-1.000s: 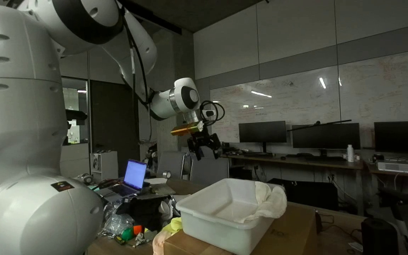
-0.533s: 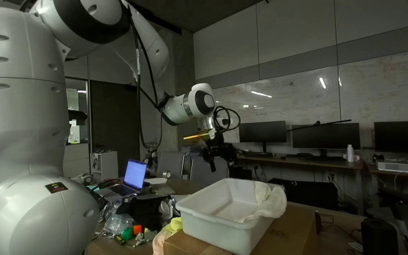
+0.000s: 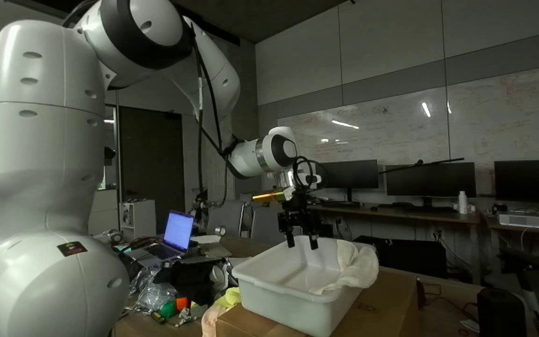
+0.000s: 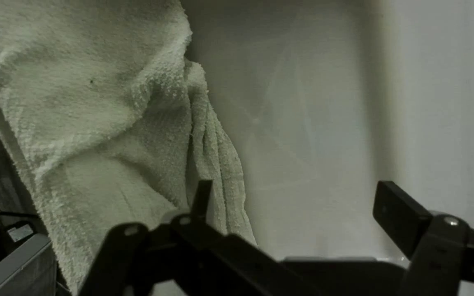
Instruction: Remove the clothes from the white bin and put them on the table
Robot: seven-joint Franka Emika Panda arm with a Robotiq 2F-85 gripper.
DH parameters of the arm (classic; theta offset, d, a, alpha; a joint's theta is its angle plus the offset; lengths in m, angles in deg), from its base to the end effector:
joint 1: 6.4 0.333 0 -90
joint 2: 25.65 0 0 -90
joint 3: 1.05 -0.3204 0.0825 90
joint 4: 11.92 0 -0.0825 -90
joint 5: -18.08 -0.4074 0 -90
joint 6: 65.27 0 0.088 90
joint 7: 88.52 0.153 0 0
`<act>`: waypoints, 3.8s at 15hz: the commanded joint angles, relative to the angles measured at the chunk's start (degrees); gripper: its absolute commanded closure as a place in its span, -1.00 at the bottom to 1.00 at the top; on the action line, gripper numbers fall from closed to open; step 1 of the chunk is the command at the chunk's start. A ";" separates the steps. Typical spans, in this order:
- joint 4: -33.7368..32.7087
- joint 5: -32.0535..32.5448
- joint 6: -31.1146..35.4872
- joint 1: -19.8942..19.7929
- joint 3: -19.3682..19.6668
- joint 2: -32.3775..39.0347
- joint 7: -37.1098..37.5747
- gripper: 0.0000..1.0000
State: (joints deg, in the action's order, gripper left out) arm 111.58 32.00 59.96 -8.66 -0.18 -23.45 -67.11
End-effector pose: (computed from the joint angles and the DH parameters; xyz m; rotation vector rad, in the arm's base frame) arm 0.5599 -0.0485 0.3273 2.9141 -0.4209 0.0346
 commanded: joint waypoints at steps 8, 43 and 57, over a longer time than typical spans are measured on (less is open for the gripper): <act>-2.57 2.00 5.17 0.48 2.32 4.84 4.53 -1.00; -4.86 34.10 6.54 2.93 7.21 15.44 50.21 -1.00; -7.00 33.37 5.88 2.09 7.96 19.13 50.65 -0.32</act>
State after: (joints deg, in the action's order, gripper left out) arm 105.62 64.99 66.19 -6.97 7.24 -5.44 -17.65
